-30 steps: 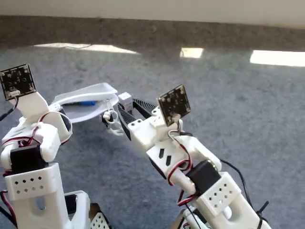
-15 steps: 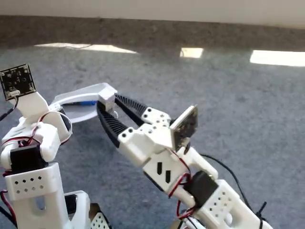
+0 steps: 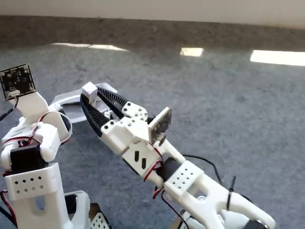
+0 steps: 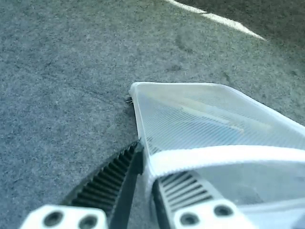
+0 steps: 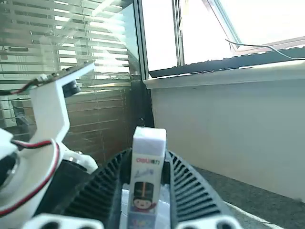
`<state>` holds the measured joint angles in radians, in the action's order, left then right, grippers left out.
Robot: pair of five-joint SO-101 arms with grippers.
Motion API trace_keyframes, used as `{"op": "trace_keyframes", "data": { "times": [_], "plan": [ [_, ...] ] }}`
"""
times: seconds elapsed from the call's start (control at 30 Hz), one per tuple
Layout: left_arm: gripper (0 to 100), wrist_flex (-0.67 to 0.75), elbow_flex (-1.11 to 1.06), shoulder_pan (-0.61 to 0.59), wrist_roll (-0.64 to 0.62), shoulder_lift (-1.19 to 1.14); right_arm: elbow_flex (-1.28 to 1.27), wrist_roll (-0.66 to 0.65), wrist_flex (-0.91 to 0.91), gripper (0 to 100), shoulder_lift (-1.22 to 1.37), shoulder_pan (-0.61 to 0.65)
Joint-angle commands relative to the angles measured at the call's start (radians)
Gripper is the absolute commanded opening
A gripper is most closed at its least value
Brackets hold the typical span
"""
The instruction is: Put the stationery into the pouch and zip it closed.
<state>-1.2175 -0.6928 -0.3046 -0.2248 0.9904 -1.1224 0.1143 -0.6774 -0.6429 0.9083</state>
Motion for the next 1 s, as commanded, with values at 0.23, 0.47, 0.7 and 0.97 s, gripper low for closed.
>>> {"op": "trace_keyframes", "data": {
  "times": [0.23,0.47,0.7,0.97],
  "plan": [
    [1,0.006,0.002,0.022,0.012,-0.002,0.016,0.005,-0.248,0.5,0.211,-0.058],
    [1,0.006,0.002,0.022,0.012,-0.002,0.012,0.005,-0.257,2.2,0.217,-0.050],
    [1,0.006,0.002,0.022,0.012,-0.002,0.007,0.005,-0.254,16.3,0.217,-0.041],
    [1,0.006,0.002,0.022,0.012,-0.002,-0.041,-0.155,-0.259,16.3,0.216,0.038]
  ]
}}
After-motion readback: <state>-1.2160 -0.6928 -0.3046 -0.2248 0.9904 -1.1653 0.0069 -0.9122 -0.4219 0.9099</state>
